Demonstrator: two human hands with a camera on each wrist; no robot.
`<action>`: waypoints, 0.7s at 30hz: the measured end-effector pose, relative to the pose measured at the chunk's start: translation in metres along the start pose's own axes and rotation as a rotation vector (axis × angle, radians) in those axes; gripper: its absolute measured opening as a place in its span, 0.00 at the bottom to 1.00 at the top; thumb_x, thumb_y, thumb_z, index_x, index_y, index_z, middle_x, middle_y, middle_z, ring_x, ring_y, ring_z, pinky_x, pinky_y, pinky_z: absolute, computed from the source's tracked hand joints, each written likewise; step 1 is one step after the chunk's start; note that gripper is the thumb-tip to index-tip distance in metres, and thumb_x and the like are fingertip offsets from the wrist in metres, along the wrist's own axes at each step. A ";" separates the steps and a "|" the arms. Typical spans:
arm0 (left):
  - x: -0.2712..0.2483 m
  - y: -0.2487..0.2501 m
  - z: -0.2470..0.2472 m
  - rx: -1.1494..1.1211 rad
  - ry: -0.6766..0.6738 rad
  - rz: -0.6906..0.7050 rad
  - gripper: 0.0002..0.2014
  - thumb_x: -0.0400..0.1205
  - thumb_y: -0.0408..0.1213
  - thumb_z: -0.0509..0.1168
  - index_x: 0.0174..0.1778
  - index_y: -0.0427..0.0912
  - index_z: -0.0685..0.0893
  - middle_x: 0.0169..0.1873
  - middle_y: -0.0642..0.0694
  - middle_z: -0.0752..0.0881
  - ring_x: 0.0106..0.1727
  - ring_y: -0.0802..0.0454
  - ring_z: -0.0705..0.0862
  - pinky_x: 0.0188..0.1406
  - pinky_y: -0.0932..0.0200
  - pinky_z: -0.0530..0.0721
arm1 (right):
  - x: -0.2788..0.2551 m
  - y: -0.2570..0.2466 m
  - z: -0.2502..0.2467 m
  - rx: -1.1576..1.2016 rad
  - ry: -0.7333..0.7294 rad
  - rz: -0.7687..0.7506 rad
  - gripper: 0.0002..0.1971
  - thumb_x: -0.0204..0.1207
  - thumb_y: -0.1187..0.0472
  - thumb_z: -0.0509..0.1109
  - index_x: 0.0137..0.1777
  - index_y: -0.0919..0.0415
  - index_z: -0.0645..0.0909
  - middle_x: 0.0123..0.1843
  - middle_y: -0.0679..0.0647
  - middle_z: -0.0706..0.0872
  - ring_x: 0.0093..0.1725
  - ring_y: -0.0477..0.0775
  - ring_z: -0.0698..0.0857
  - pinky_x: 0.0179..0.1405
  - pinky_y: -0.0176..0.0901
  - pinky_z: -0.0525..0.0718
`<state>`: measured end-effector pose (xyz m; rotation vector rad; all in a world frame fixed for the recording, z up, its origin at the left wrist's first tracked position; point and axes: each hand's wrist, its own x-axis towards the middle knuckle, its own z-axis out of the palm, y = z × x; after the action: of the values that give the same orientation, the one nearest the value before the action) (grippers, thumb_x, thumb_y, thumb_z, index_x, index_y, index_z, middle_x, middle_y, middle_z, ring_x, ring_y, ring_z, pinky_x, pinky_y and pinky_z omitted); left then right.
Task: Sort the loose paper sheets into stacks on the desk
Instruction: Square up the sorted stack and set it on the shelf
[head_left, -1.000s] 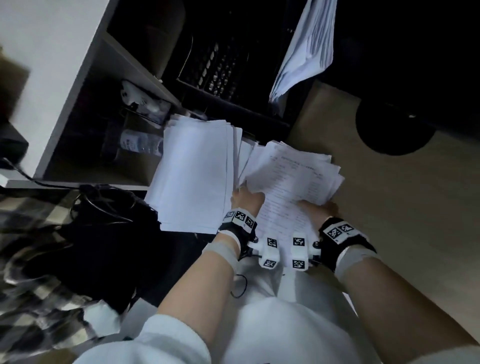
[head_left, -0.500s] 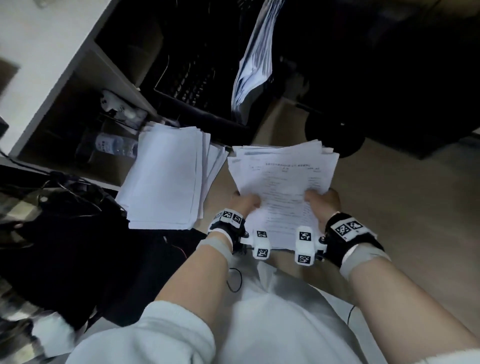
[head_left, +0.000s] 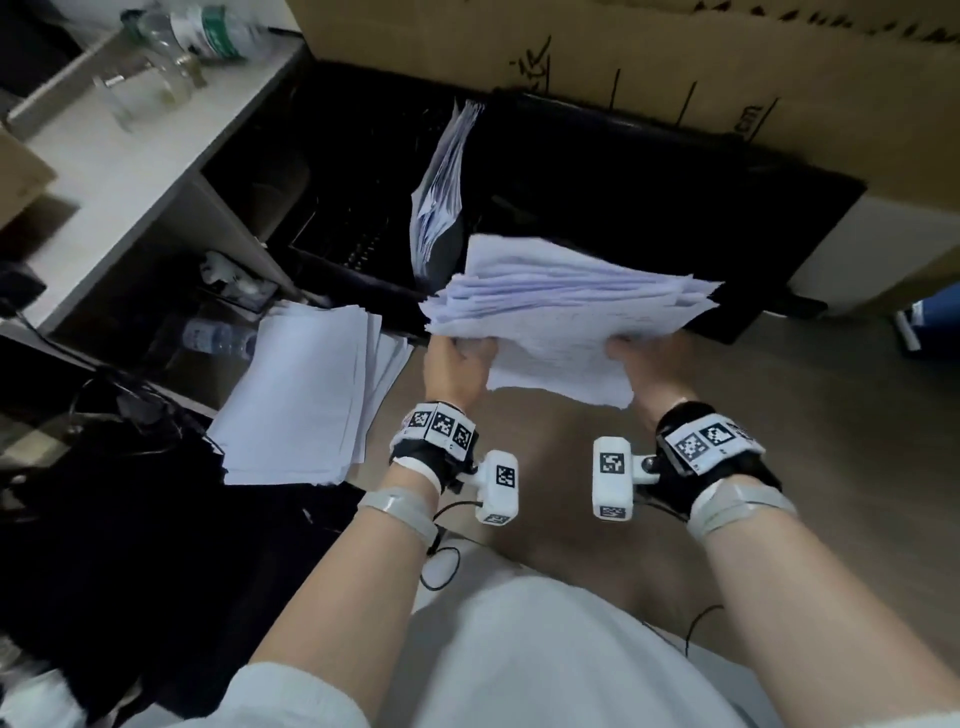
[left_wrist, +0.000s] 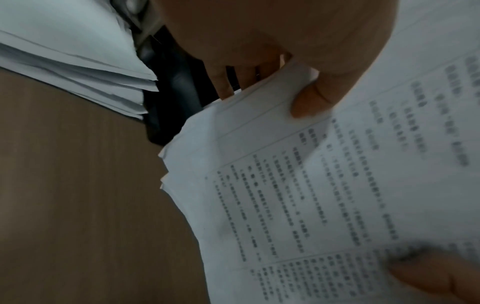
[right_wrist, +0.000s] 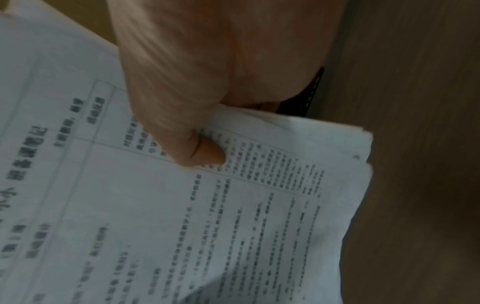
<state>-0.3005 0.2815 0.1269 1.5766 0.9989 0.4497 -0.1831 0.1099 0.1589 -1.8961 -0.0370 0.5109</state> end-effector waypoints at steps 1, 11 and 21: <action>0.000 -0.007 0.002 0.029 -0.032 -0.020 0.26 0.64 0.49 0.70 0.59 0.47 0.84 0.52 0.47 0.90 0.55 0.47 0.88 0.55 0.44 0.88 | 0.001 0.010 0.000 -0.029 -0.042 0.071 0.05 0.76 0.64 0.73 0.49 0.63 0.81 0.38 0.47 0.80 0.49 0.57 0.83 0.47 0.47 0.79; 0.019 -0.014 0.030 -0.007 -0.062 -0.221 0.19 0.69 0.35 0.71 0.57 0.40 0.86 0.50 0.41 0.91 0.54 0.43 0.89 0.61 0.39 0.87 | 0.034 0.045 0.012 -0.034 -0.002 0.191 0.07 0.71 0.71 0.76 0.46 0.62 0.84 0.44 0.56 0.87 0.45 0.56 0.86 0.42 0.42 0.79; 0.051 -0.026 0.026 0.050 -0.128 -0.311 0.12 0.74 0.26 0.72 0.49 0.43 0.85 0.37 0.51 0.88 0.40 0.51 0.87 0.32 0.66 0.85 | 0.057 0.051 0.041 0.018 -0.060 0.296 0.08 0.73 0.66 0.78 0.51 0.63 0.84 0.47 0.56 0.87 0.39 0.52 0.84 0.31 0.35 0.80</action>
<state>-0.2619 0.3054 0.0841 1.4420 1.1388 0.1081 -0.1573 0.1416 0.0820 -1.8776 0.2116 0.7651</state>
